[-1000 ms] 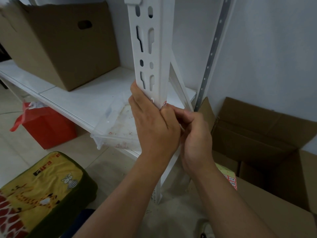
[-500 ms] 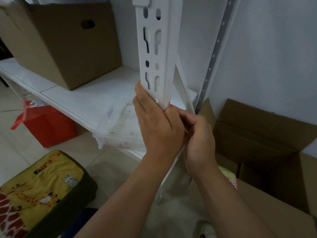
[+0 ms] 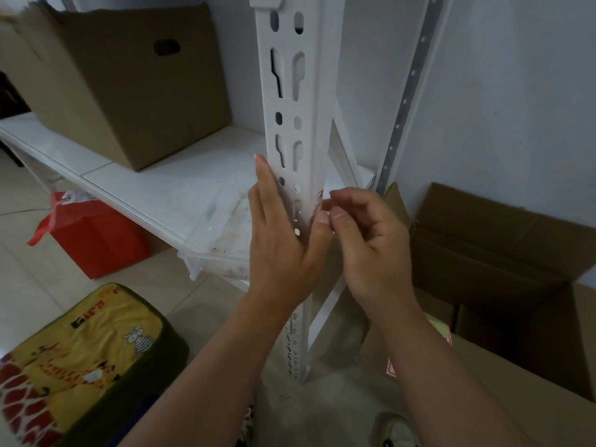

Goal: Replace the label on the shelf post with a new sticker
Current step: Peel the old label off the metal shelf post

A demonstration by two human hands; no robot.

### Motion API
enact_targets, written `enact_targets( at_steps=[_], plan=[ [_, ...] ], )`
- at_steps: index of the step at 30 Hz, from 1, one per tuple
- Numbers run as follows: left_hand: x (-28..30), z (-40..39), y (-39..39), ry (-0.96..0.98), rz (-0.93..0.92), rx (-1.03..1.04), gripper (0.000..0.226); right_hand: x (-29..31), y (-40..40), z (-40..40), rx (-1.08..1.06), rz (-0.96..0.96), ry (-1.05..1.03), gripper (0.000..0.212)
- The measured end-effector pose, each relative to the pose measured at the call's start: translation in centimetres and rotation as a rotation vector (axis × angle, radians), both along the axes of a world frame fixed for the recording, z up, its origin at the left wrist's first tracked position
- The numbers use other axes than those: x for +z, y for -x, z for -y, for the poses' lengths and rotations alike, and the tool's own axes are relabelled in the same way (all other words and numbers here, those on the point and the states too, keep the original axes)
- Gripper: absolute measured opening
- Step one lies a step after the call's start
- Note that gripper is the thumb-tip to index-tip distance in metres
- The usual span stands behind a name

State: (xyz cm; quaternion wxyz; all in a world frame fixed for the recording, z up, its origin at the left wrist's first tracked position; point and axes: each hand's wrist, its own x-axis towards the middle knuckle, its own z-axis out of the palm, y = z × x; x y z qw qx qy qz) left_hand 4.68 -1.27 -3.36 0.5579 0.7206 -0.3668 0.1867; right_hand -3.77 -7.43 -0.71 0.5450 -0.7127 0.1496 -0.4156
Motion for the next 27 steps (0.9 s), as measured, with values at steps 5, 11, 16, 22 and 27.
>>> enact_targets(
  at_steps=[5, 11, 16, 22, 27],
  plan=[
    [-0.1, -0.9, -0.3, 0.055, 0.019, -0.079, 0.073, -0.3, -0.2, 0.5, -0.073, -0.065, 0.349, 0.013],
    [0.0, -1.0, -0.4, 0.122, 0.027, -0.098, 0.073, 0.1, -0.4, 0.5, -0.241, -0.086, 0.785, 0.023],
    [0.7, -1.0, -0.1, 0.157, 0.036, -0.091, 0.071, 1.0, -0.4, 0.5, -0.297, -0.097, 0.915, 0.018],
    [0.9, -0.8, 0.3, 0.213, -0.015, -0.107, 0.068, 1.4, -0.7, 0.4, -0.277, -0.106, 0.894, 0.016],
    [1.0, -0.9, 0.3, 0.283, -0.064, -0.165, 0.067, 0.3, -1.0, -0.4, -0.275, -0.097, 0.874, 0.025]
  ],
)
